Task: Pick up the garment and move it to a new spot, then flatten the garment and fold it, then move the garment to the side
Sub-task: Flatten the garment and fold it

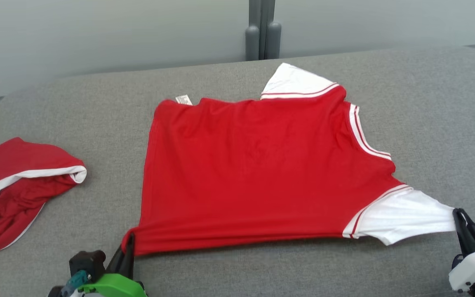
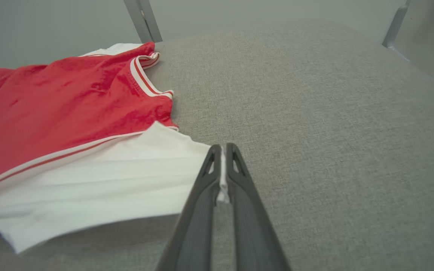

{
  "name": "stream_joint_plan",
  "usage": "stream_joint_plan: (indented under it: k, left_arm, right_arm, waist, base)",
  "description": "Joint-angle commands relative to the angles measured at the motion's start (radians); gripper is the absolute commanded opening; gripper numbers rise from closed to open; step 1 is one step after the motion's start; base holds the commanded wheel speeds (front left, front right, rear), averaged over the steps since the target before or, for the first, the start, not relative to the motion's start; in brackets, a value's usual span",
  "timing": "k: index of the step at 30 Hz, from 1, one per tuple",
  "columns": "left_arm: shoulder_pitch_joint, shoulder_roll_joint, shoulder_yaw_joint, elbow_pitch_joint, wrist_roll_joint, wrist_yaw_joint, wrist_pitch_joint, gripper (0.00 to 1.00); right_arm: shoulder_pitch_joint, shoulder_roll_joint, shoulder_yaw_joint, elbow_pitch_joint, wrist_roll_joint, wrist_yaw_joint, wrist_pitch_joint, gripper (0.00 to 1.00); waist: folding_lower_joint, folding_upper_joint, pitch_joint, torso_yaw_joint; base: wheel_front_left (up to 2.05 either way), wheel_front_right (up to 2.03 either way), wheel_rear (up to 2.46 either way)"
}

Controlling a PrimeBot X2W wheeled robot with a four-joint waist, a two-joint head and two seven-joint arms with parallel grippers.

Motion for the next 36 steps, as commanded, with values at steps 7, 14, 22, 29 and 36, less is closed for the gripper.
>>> stream_joint_plan:
  k: [7, 14, 22, 29, 36]
  left_arm:
    - [0.135, -0.020, 0.079, -0.015, 0.028, 0.006, 0.001, 0.00]
    - [0.227, -0.035, 0.123, -0.030, 0.038, 0.006, 0.001, 0.00]
    - [0.297, -0.051, 0.119, -0.053, 0.023, 0.006, 0.000, 0.00]
    - [0.305, -0.055, 0.111, -0.055, 0.042, 0.006, 0.000, 0.00]
    - [0.260, -0.055, 0.078, -0.141, 0.045, 0.005, 0.000, 0.00]
  right_arm:
    - [0.098, 0.012, -0.023, 0.025, -0.015, -0.005, -0.004, 0.00]
    - [0.158, -0.002, 0.018, 0.057, 0.014, -0.006, -0.004, 0.00]
    - [0.146, -0.008, 0.057, 0.094, 0.051, -0.006, 0.058, 0.00]
    - [0.130, -0.033, 0.095, 0.098, 0.079, -0.006, 0.111, 0.00]
    - [0.157, -0.068, 0.149, -0.015, 0.127, -0.005, 0.016, 0.00]
  waist:
    - [0.0001, -0.0001, -0.118, -0.013]
    - [0.0001, -0.0001, -0.166, -0.016]
    - [0.0001, -0.0001, -0.181, -0.013]
    - [0.0001, -0.0001, -0.174, -0.004]
    - [0.0001, -0.0001, -0.154, 0.001]
  base:
    - [0.00, 0.00, 0.00]
    - [0.00, 0.00, 0.00]
    - [0.00, 0.00, 0.00]
    - [0.00, 0.00, 0.00]
    - [0.00, 0.00, 0.00]
